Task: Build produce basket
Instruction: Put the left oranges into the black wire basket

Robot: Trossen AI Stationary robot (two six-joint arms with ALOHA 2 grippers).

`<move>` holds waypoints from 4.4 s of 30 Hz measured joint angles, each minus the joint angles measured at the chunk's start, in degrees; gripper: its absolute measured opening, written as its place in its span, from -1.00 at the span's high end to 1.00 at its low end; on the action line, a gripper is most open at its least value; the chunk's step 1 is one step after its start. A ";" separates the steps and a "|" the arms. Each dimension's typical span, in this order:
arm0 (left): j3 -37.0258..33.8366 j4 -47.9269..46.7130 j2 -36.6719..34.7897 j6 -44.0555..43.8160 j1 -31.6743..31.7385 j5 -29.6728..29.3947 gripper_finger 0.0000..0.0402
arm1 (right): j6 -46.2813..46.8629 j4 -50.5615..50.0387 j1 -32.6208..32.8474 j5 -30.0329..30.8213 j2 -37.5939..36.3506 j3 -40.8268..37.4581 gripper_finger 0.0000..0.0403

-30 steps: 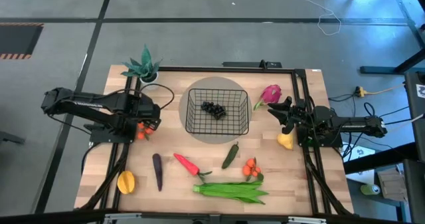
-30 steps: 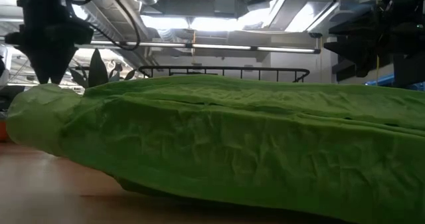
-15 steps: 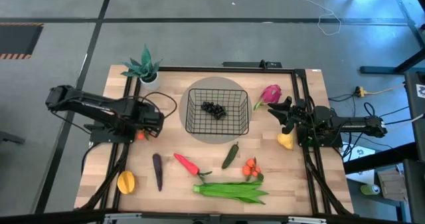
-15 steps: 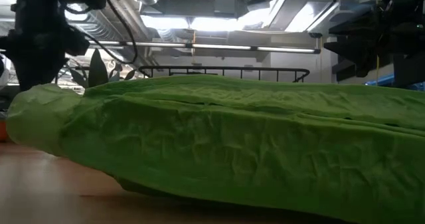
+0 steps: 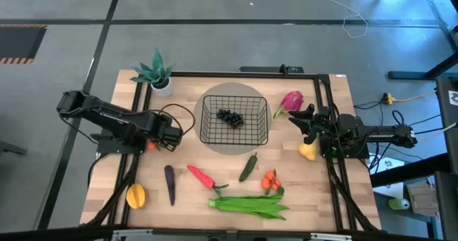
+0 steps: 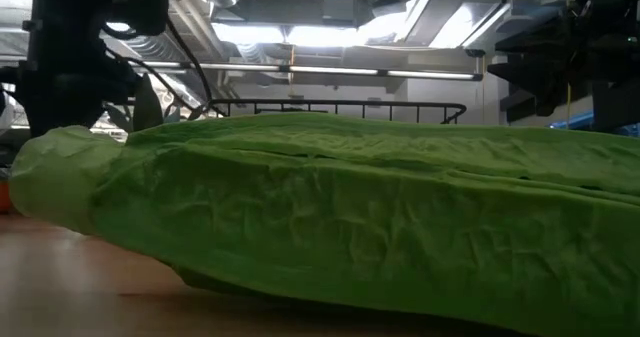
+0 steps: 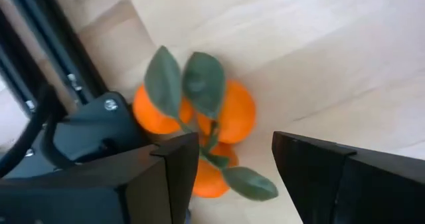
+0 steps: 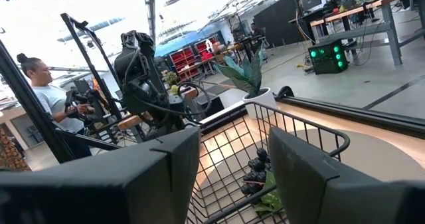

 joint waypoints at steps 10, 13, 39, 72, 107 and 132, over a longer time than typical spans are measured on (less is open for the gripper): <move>0.00 -0.83 1.89 0.00 -0.79 2.69 0.18 | -0.11 -0.35 0.00 0.00 0.02 0.00 0.15; 0.00 -1.55 1.88 -0.26 -0.77 2.86 0.19 | -0.14 -0.37 0.00 0.00 0.02 -0.01 0.15; 0.02 -7.23 1.91 -4.59 -0.81 6.61 0.19 | -0.26 -0.65 0.00 0.00 0.01 0.00 0.15; 0.02 -6.19 1.91 -7.58 -0.85 5.53 0.97 | -0.26 -0.89 0.00 0.00 0.00 -0.02 0.15; 0.04 4.89 1.78 -2.49 -0.85 -30.87 0.99 | -0.09 -0.90 0.00 -0.02 0.02 -0.02 0.15; 0.04 11.58 1.78 -2.41 -0.85 -52.67 1.00 | -0.09 -0.88 0.00 0.00 0.02 -0.02 0.15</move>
